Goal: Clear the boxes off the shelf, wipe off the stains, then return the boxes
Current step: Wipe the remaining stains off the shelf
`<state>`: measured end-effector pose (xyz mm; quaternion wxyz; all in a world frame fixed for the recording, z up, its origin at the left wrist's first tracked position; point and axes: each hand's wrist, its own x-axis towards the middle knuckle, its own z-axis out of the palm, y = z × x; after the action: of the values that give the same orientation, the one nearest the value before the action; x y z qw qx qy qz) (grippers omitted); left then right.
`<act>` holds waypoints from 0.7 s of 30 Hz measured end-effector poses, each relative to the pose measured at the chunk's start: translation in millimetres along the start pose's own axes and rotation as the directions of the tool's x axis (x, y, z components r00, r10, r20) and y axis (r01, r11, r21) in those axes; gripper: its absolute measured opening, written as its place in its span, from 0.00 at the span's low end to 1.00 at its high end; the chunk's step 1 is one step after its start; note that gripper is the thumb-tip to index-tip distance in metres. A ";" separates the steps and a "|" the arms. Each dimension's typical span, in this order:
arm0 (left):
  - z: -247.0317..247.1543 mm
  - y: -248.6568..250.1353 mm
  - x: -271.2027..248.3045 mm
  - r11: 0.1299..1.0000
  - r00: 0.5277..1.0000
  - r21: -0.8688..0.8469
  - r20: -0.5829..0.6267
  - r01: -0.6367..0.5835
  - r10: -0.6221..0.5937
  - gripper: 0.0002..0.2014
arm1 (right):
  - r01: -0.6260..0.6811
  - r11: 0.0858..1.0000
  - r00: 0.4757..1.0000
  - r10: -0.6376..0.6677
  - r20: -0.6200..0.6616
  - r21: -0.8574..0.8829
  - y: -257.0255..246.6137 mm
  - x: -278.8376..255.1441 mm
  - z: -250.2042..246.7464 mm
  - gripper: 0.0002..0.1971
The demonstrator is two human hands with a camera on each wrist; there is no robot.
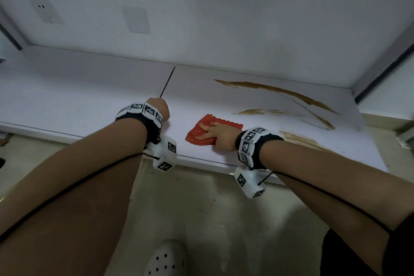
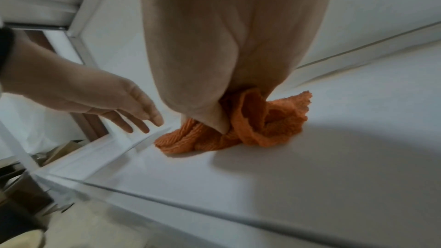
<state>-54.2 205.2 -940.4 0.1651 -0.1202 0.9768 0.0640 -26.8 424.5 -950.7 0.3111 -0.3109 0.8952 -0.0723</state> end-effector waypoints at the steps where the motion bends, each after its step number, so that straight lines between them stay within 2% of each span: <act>1: -1.4 4.7 -1.6 1.000 1.000 0.000 -0.001 -0.007 0.007 0.15 | -0.048 0.999 0.999 0.048 -0.021 0.005 9.9 -6.8 0.1 0.36; 4: -3.6 20.5 -4.3 0.999 0.999 0.009 0.005 -0.045 0.045 0.16 | -0.196 0.980 0.978 0.197 -0.065 0.011 31.6 -21.3 -2.7 0.38; 6: -4.4 32.6 -7.7 0.996 0.997 0.036 0.014 -0.082 0.082 0.15 | -0.237 0.971 0.970 0.237 -0.048 0.003 31.6 -22.5 -6.6 0.37; 10: -3.7 60.3 -10.5 0.980 0.984 0.088 0.001 -0.179 0.179 0.13 | -0.190 0.972 0.982 0.186 -0.036 -0.138 8.3 -17.6 -6.7 0.27; 13: 3.2 76.8 -16.3 0.965 0.973 0.125 0.009 -0.229 0.229 0.13 | -0.061 0.955 0.998 0.069 0.015 -0.291 -2.1 -13.3 -0.1 0.25; 17: 10.4 98.3 -27.6 0.934 0.953 0.190 0.019 -0.301 0.304 0.13 | 0.040 0.878 0.999 -0.023 0.042 -0.476 17.6 -13.1 8.1 0.27; 19: 13.1 110.0 -34.0 0.916 0.939 0.208 0.037 -0.343 0.343 0.14 | 0.020 0.902 1.000 -0.013 0.019 -0.430 34.0 -18.7 13.9 0.31; 21: 16.6 120.5 -40.7 0.897 0.926 0.231 0.064 -0.376 0.371 0.16 | -0.101 0.943 0.995 0.093 -0.041 -0.318 50.1 -30.8 19.9 0.33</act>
<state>-42.6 332.7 -932.0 0.1721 0.0908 0.9806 -0.0224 -21.6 484.2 -967.0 0.2483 -0.3119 0.9132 0.0849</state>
